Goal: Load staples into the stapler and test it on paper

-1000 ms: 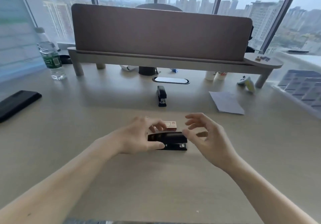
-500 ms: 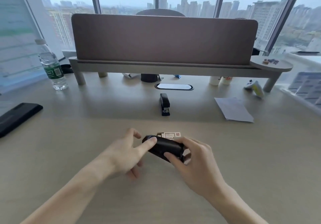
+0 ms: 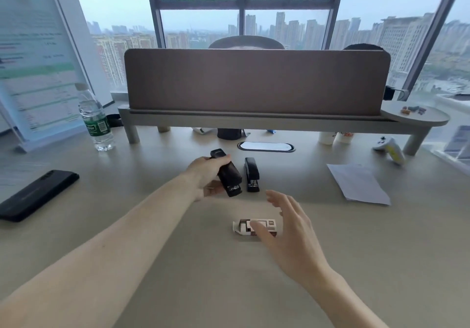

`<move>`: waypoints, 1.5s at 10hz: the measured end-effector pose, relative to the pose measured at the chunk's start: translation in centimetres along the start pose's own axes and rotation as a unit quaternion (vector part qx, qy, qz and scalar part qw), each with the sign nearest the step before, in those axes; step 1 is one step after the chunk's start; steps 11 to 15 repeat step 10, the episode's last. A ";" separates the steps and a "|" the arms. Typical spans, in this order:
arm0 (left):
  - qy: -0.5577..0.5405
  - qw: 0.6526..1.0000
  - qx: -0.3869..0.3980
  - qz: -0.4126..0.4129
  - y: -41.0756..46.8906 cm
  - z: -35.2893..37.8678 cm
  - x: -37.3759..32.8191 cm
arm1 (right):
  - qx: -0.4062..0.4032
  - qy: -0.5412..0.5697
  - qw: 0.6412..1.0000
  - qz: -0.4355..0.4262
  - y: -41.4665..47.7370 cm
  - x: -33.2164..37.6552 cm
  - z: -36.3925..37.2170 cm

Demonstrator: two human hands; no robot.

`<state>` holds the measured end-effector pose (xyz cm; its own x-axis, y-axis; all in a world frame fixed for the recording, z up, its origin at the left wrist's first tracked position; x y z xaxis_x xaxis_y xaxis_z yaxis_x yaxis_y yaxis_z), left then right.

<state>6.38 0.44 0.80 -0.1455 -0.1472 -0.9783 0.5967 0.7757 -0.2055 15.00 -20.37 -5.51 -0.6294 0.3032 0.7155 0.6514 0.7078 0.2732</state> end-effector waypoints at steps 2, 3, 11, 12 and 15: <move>0.149 0.989 0.001 -0.023 6.6 1.1 1.6 | 0.057 -0.057 0.996 -0.036 0.7 -3.0 0.5; 0.170 0.985 0.003 -0.018 8.4 1.8 1.9 | 0.071 -0.073 0.994 -0.047 1.1 -3.4 1.0; 0.159 0.936 -0.070 0.305 -0.9 -0.3 8.0 | 0.055 -0.080 0.993 -0.063 1.1 -3.5 1.1; 0.159 0.936 -0.070 0.305 -0.9 -0.3 8.0 | 0.055 -0.080 0.993 -0.063 1.1 -3.5 1.1; 0.159 0.936 -0.070 0.305 -0.9 -0.3 8.0 | 0.055 -0.080 0.993 -0.063 1.1 -3.5 1.1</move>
Point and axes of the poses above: each hand's wrist, its own y-axis towards the middle knuckle, its own z-axis out of the palm, x = y × z, the point moved 2 cm from there along y, towards the middle knuckle, and after that the axes turned 8 degrees about z, right-handed, at the moved point
